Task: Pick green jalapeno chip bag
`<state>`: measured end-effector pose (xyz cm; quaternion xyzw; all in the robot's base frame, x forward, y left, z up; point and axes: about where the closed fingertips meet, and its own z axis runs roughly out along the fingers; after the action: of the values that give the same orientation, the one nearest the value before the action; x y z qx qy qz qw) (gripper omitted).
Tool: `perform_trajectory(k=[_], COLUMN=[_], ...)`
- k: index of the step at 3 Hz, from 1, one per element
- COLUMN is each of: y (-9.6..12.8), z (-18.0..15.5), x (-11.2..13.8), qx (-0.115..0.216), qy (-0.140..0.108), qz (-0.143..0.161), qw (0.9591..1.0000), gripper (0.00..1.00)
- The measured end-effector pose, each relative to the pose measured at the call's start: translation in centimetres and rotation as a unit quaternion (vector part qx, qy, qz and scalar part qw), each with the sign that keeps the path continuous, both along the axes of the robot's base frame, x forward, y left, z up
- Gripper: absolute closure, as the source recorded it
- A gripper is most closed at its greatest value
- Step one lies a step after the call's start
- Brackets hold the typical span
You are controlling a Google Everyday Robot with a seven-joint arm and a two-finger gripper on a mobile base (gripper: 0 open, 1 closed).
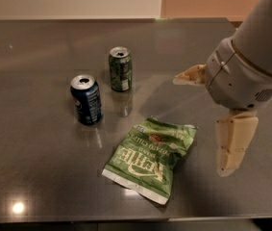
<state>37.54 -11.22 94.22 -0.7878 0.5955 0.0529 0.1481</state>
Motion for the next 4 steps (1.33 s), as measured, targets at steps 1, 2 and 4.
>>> perform_trajectory(k=[1, 2, 4], y=[1.5, 2.9, 4.4], z=[-1.6, -3.4, -7.2], x=[-1.0, -0.6, 1.5], qx=[-0.001, -0.011, -0.039], qy=[0.008, 0.007, 0.001], qz=[0.032, 0.055, 0.078], qw=[0.9994, 0.9984, 0.9962], gripper=[0.0, 0.0, 0.0])
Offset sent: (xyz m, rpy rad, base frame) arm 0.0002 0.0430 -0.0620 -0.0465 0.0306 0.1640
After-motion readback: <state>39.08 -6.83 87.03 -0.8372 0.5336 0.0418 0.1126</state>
